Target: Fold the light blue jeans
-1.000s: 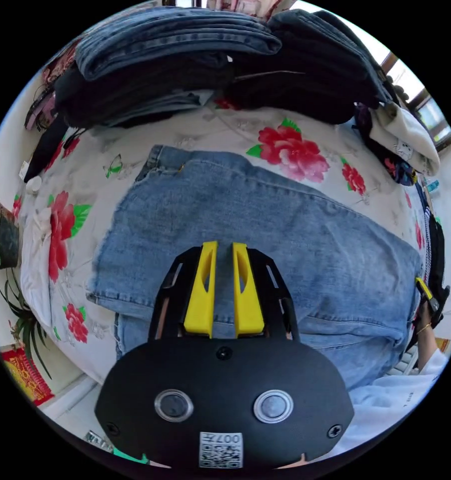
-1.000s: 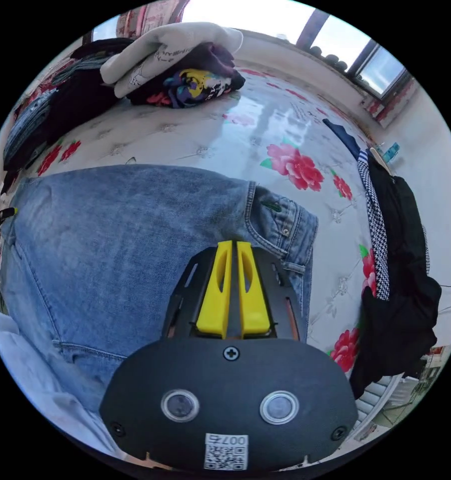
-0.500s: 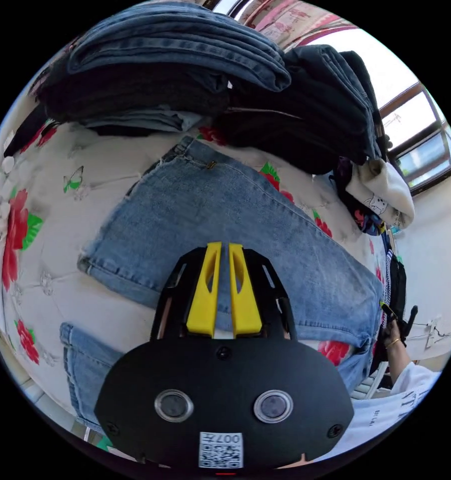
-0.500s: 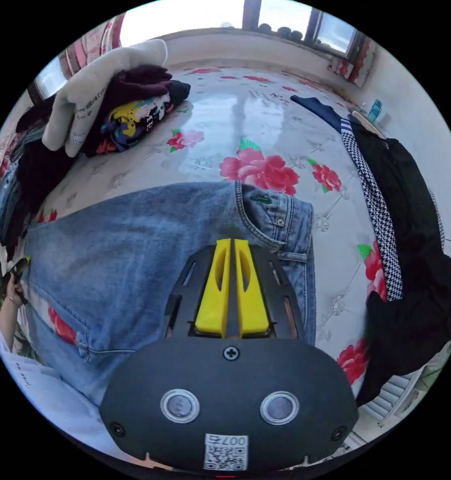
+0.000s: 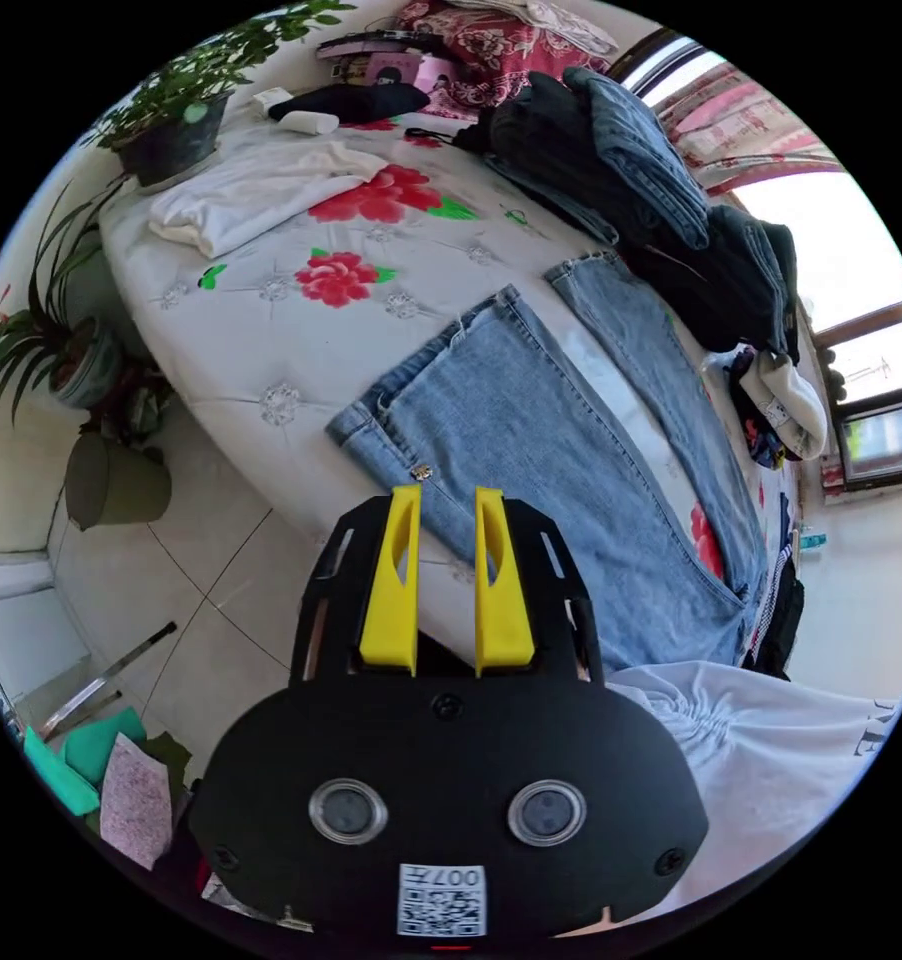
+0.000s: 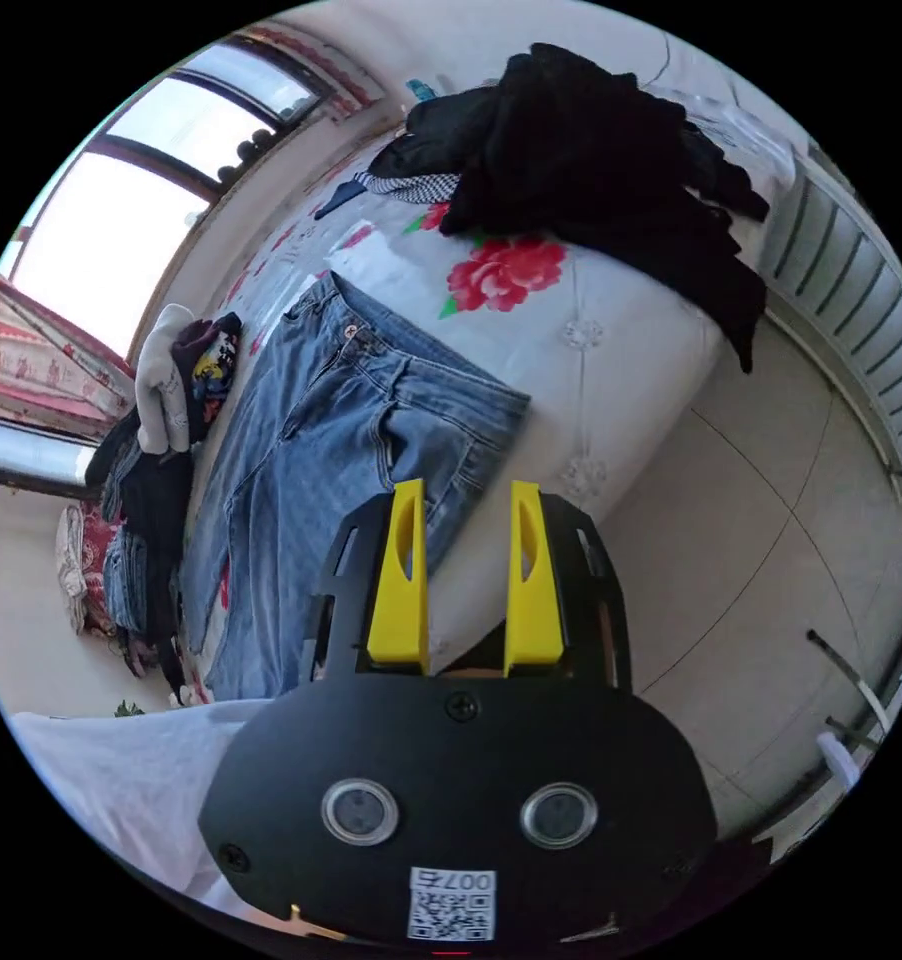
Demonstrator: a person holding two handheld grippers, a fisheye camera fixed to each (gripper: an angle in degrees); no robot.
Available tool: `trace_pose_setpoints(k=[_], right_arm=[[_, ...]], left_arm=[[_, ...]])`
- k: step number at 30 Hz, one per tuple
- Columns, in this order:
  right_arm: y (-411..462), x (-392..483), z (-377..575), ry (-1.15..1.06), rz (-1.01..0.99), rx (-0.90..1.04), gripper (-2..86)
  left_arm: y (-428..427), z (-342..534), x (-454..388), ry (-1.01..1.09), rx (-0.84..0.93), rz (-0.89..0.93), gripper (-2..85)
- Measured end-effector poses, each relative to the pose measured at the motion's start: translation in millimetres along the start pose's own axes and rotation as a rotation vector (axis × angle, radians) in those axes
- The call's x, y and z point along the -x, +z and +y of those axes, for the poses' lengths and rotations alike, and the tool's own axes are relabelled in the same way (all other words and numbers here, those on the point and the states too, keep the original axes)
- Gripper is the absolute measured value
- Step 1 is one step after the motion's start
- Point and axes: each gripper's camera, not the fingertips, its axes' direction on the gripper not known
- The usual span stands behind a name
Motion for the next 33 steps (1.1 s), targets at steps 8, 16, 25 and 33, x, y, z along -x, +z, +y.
trace_pose_setpoints(k=[8, 16, 25, 33], right_arm=[[-5, -1, -2, -0.037, -0.2, 0.072, 8.0], [-46, -20, -4, 0.02, -0.241, 0.023, 1.3], [-157, -37, -27, -0.044, -0.652, -0.162, -0.2], [-220, -66, -29, 0.006, -0.952, -0.349, -0.3]], left_arm=[[-5, -13, -2, -0.022, 0.038, 0.069, 10.3], [-30, -6, 47, -0.185, -0.005, 0.376, -0.6], [-146, 18, 48, 0.06, -0.219, 0.831, -1.0], [-249, 36, 21, 0.341, -0.41, 1.031, -1.0]])
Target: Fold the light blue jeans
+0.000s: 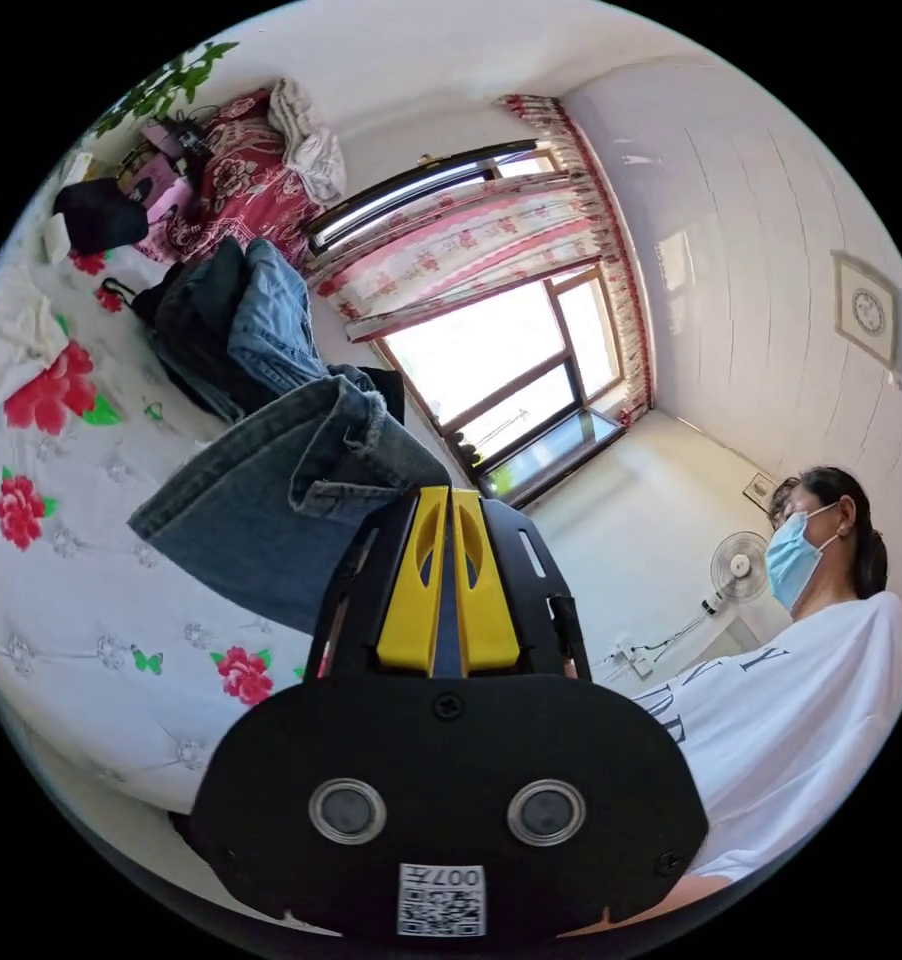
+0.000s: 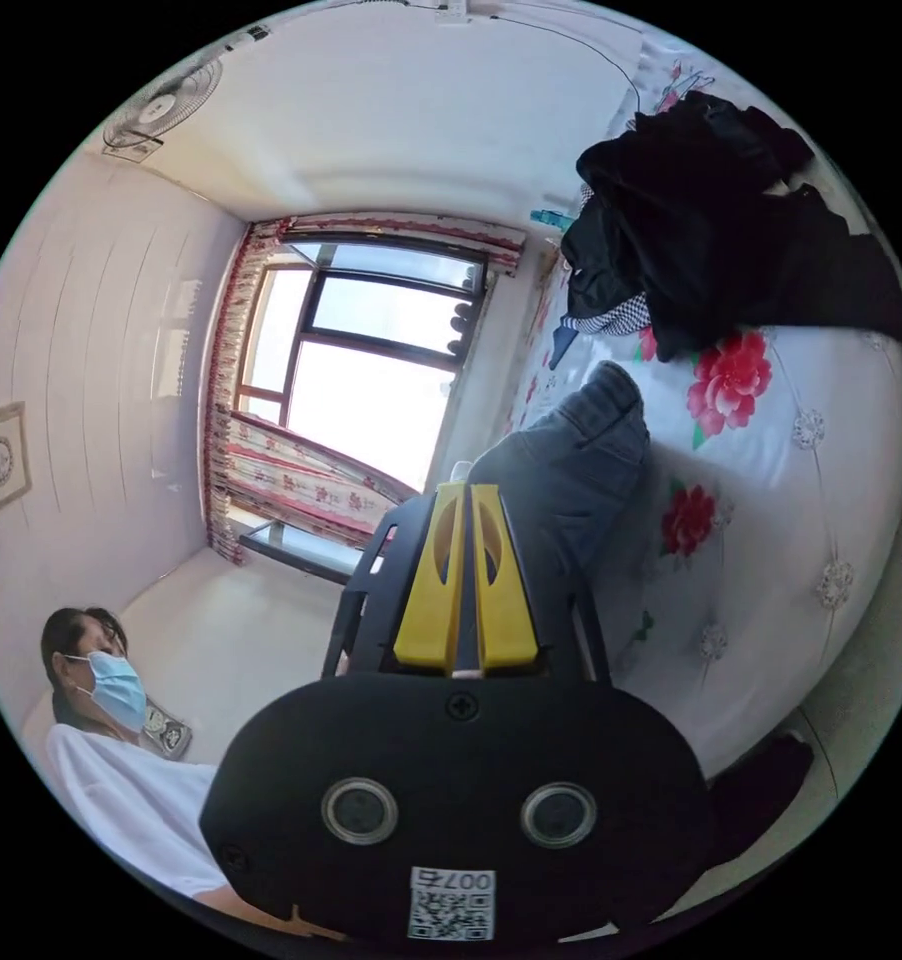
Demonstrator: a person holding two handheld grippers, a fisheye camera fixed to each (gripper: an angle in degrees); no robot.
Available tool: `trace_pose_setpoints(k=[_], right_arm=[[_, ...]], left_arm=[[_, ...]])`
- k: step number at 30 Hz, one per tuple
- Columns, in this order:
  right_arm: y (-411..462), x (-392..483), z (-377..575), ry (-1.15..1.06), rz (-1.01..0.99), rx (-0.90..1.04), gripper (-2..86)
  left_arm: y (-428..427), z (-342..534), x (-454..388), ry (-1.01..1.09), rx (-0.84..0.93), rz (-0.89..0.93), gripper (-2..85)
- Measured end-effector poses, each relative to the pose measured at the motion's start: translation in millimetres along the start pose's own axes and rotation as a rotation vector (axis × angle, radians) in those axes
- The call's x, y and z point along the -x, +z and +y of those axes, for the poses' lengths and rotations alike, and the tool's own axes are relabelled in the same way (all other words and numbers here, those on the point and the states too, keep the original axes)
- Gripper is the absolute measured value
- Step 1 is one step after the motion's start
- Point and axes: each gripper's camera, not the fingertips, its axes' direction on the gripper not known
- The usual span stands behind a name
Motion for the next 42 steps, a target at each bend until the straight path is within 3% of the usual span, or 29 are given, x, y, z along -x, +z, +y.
trace_pose_setpoints(k=[11, 17, 22, 25, 31, 36, 40, 42], right_arm=[[79, 0, -32, 0.011, 0.061, 0.06, -0.2], [246, 6, -90, -0.125, 0.224, 0.194, 0.7], [353, -56, -84, -0.114, 0.414, 0.234, 3.6], [355, -88, -57, -0.138, 0.566, 0.256, 4.8], [278, -133, -10, -0.044, 0.826, 0.157, 7.2], [286, -182, 1, 0.069, 0.795, 0.254, 8.9], [334, -204, 7, 0.034, 0.867, 0.32, 6.8], [338, -204, 1, -0.002, 0.898, 0.376, 5.8]], left_arm=[[102, -52, 42, -0.102, 0.106, -0.164, -1.0], [252, -128, 115, -0.117, 0.247, -0.317, -0.5], [332, -133, 181, -0.239, 0.287, -0.482, 1.1], [340, -101, 216, -0.341, 0.339, -0.529, 3.2], [296, -57, 221, -0.284, 0.311, -0.701, 7.0], [307, -56, 241, -0.343, 0.315, -0.714, 9.4], [341, -63, 247, -0.264, 0.391, -0.875, 1.1], [341, -66, 250, -0.279, 0.434, -0.848, -0.2]])
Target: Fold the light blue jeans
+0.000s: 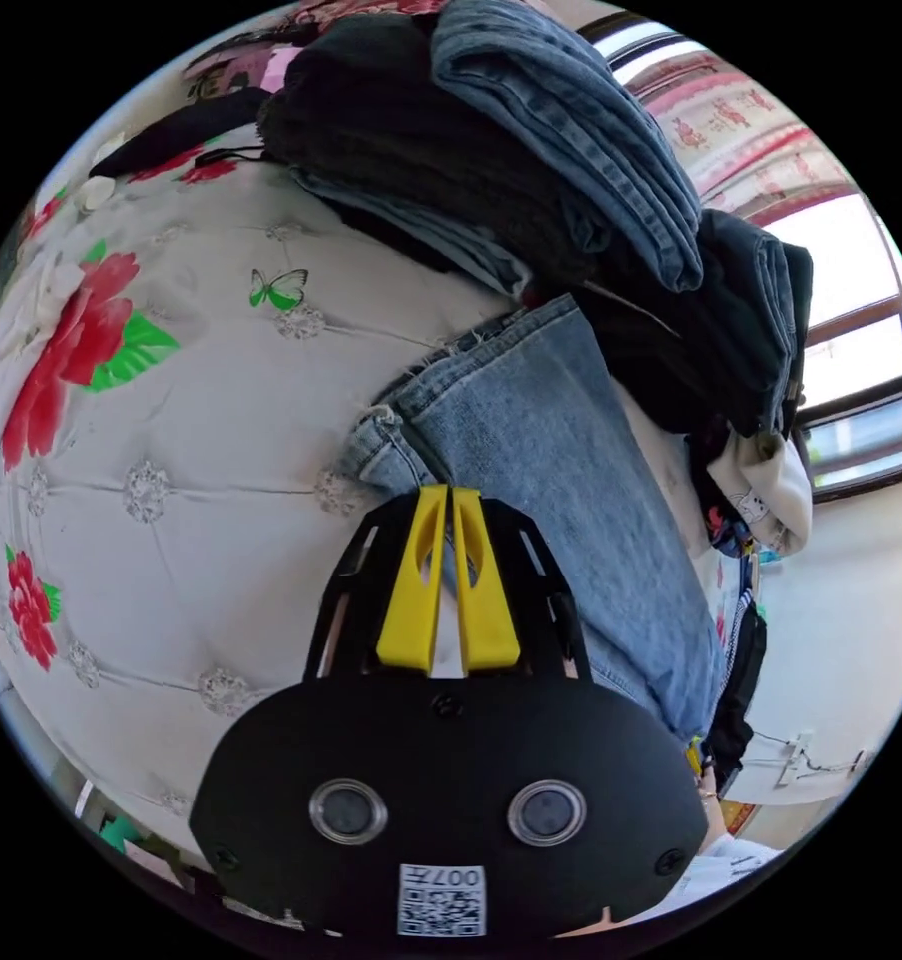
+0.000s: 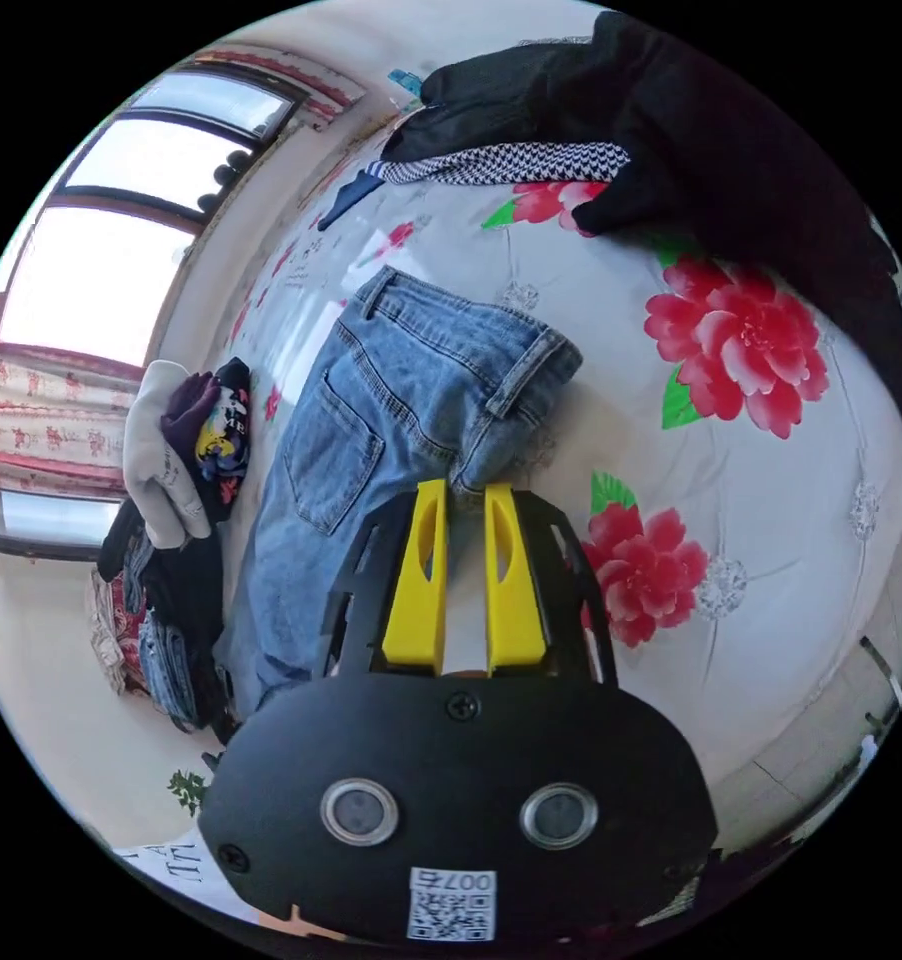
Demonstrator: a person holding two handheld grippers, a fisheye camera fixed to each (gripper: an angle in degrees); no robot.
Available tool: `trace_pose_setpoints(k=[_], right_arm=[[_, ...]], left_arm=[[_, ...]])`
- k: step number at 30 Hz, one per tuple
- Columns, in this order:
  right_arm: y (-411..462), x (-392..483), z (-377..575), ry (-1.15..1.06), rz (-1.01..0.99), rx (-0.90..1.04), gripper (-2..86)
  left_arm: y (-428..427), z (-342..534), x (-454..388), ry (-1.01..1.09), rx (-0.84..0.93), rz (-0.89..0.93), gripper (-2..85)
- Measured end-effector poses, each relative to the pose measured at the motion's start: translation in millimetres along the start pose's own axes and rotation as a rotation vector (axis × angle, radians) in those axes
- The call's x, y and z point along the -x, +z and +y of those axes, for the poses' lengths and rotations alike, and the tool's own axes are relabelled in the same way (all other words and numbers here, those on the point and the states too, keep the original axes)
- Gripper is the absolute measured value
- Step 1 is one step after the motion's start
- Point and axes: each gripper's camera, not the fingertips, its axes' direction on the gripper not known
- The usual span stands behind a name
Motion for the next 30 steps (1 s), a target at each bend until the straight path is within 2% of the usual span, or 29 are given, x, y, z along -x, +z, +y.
trace_pose_setpoints(k=[2, 4, 6, 8, 10, 14, 16, 19, 23, 26, 28, 30], right_arm=[[-9, -7, -1, -0.025, -0.001, -0.023, 5.3], [-11, -16, 6, -0.082, 0.04, -0.004, 5.6], [-5, -21, 20, -0.146, 0.107, 0.009, 6.4], [-5, -20, 41, -0.186, 0.199, -0.006, 7.4], [-5, 2, 82, -0.329, 0.206, -0.054, 8.7], [26, 63, 166, -0.617, 0.169, 0.015, 9.4], [58, 102, 224, -0.819, 0.216, 0.018, 9.3], [112, 131, 272, -0.951, 0.332, 0.054, 8.6], [176, 141, 298, -1.01, 0.488, 0.11, 6.7], [196, 138, 306, -1.002, 0.542, 0.068, 4.1], [195, 138, 305, -1.027, 0.547, 0.102, 1.8], [177, 133, 305, -1.001, 0.516, 0.037, 0.9]], left_arm=[[-6, 7, 13, 0.034, 0.096, 0.042, -0.7], [-18, 31, 17, 0.104, 0.118, -0.001, -0.8], [-30, 62, 24, 0.153, 0.104, -0.053, -0.7], [-52, 95, 50, 0.089, 0.046, -0.008, -0.4], [-69, 109, 64, 0.034, 0.008, -0.023, 0.2], [-99, 117, 60, 0.091, -0.077, 0.009, 4.3], [-99, 113, 48, 0.14, -0.085, 0.011, 5.2], [-84, 101, 29, 0.193, -0.088, 0.011, 6.4], [-45, 79, 13, 0.223, -0.015, -0.022, 7.4], [-16, 66, 12, 0.211, 0.079, -0.1, 7.0], [-13, 63, 9, 0.221, 0.081, -0.21, 0.8], [-11, 58, 5, 0.267, 0.11, -0.218, -0.3]])
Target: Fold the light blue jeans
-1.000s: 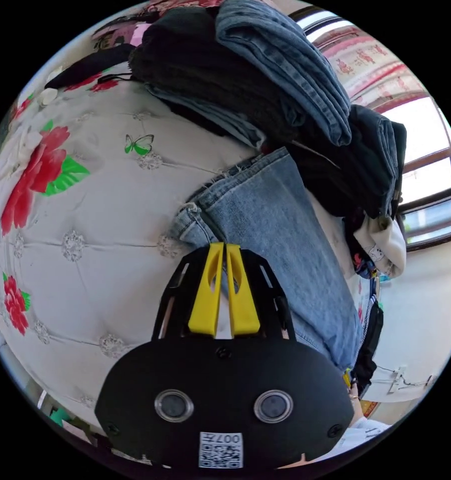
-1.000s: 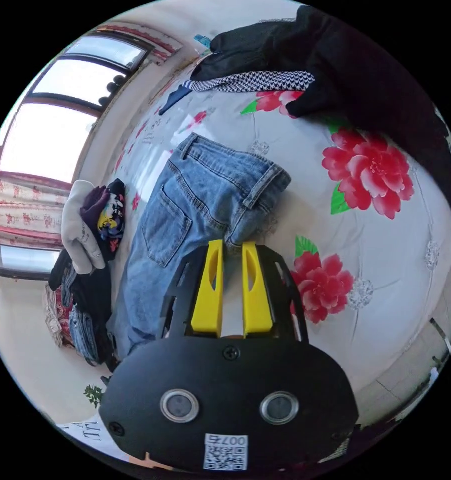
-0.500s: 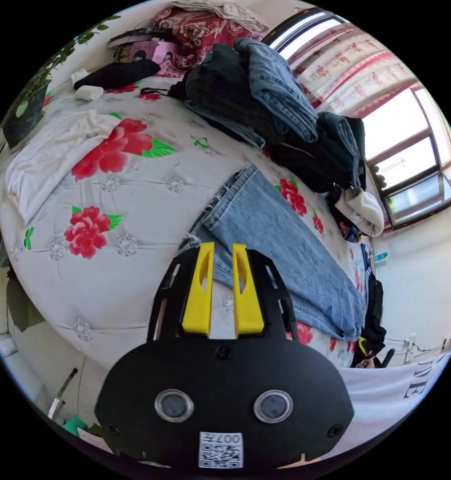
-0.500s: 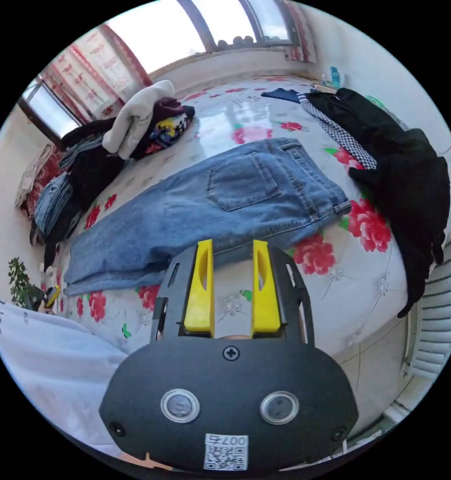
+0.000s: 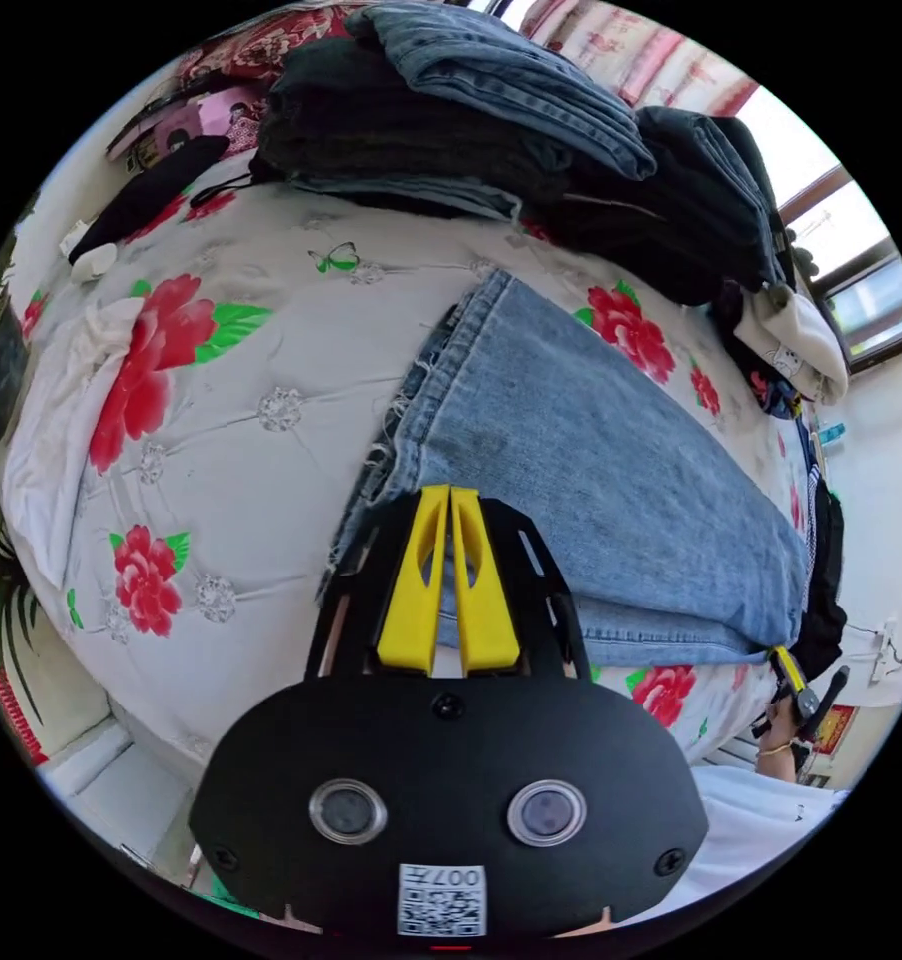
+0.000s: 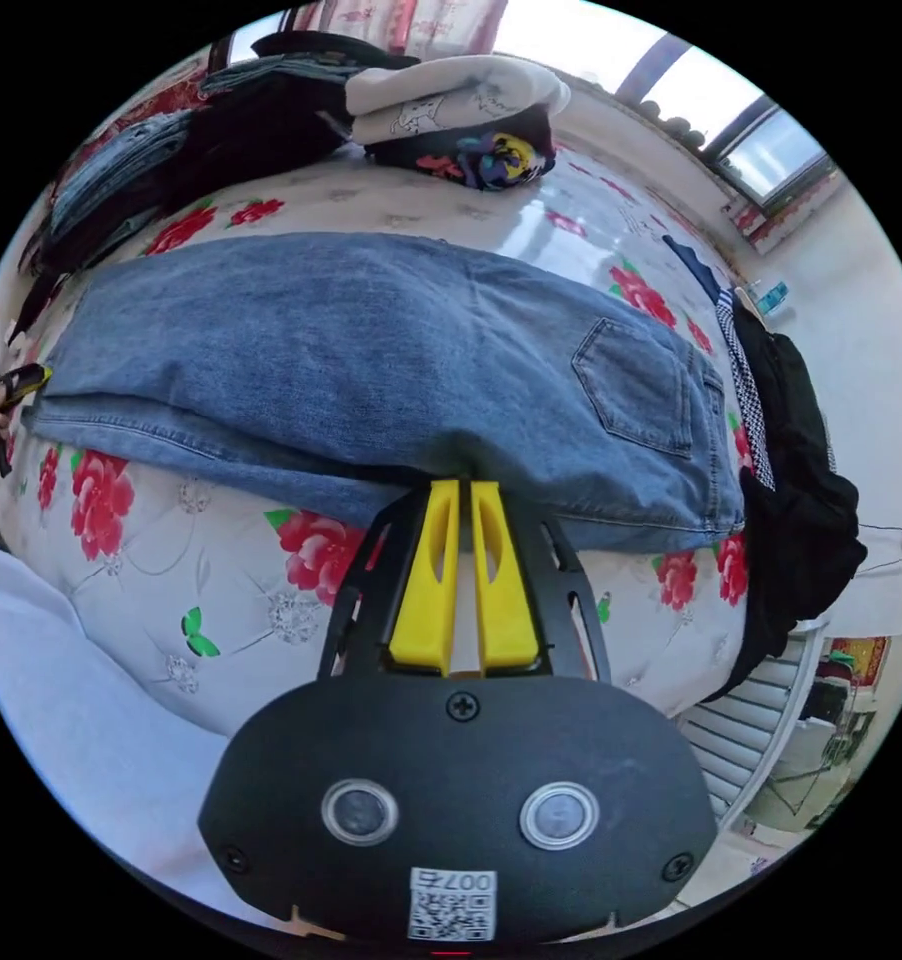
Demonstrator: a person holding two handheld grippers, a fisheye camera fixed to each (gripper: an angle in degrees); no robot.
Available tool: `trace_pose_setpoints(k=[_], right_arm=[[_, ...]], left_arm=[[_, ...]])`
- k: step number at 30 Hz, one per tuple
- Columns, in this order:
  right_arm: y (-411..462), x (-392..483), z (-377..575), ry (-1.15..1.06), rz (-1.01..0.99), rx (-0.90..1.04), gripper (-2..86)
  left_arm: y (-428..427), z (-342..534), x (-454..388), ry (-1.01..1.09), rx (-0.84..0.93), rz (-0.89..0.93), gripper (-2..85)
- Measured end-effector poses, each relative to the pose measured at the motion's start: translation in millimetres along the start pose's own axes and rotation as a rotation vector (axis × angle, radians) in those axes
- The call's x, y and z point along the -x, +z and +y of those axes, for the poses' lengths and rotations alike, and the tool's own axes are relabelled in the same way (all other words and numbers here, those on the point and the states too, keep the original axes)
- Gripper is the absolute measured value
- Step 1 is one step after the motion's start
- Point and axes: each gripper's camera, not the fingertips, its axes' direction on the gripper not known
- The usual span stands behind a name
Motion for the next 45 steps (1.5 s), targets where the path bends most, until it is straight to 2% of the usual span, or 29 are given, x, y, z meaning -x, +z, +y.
trace_pose_setpoints(k=[3, 6, 8, 11, 14, 17, 19, 22, 25, 32, 36, 39, 42, 45], right_arm=[[-30, -19, 27, 0.054, -0.07, -0.121, 0.3], [-41, -20, 55, 0.026, -0.086, -0.137, 0.0], [-40, -15, 66, 0.012, -0.053, -0.119, 0.0], [-30, -14, 72, 0.026, -0.051, -0.089, 0.0], [-6, -21, 70, 0.054, -0.099, -0.027, -0.1], [15, -25, 65, 0.075, -0.133, 0.03, -0.1], [20, -25, 63, 0.08, -0.14, 0.04, -0.1], [24, -23, 62, 0.06, -0.126, 0.045, -0.1], [25, -26, 62, 0.067, -0.131, 0.049, -0.1], [0, -32, 60, 0.041, -0.102, -0.015, 0.0], [20, -28, 68, -0.045, -0.077, 0.069, 0.0], [43, -28, 75, -0.026, -0.11, 0.127, 0.0], [34, -31, 70, -0.053, -0.088, 0.141, 0.1], [-8, -46, 71, -0.014, -0.103, -0.012, 0.1]], left_arm=[[-4, -7, 0, 0.065, 0.048, 0.0, -0.8], [-35, 0, 10, 0.073, -0.043, 0.065, -0.9], [-71, 14, 27, 0.036, -0.143, 0.176, -0.9], [-90, 33, 45, 0.035, -0.193, 0.207, -0.6], [-66, 37, 49, 0.063, -0.12, 0.199, 0.5], [-35, 28, 43, 0.067, -0.086, 0.188, 7.4], [-16, 18, 41, 0.046, -0.042, 0.158, 8.6], [-8, 4, 35, 0.052, -0.02, 0.023, 5.4], [-18, -4, 27, 0.111, -0.002, 0.019, 0.1], [-95, 15, 45, 0.146, -0.111, 0.145, -0.9], [-83, 41, 71, 0.076, -0.065, 0.123, -1.0], [-27, 52, 103, -0.026, 0.066, 0.07, -1.0], [-22, 53, 126, -0.144, 0.026, 0.179, -0.9], [-57, 56, 130, -0.113, -0.131, 0.292, -0.9]])
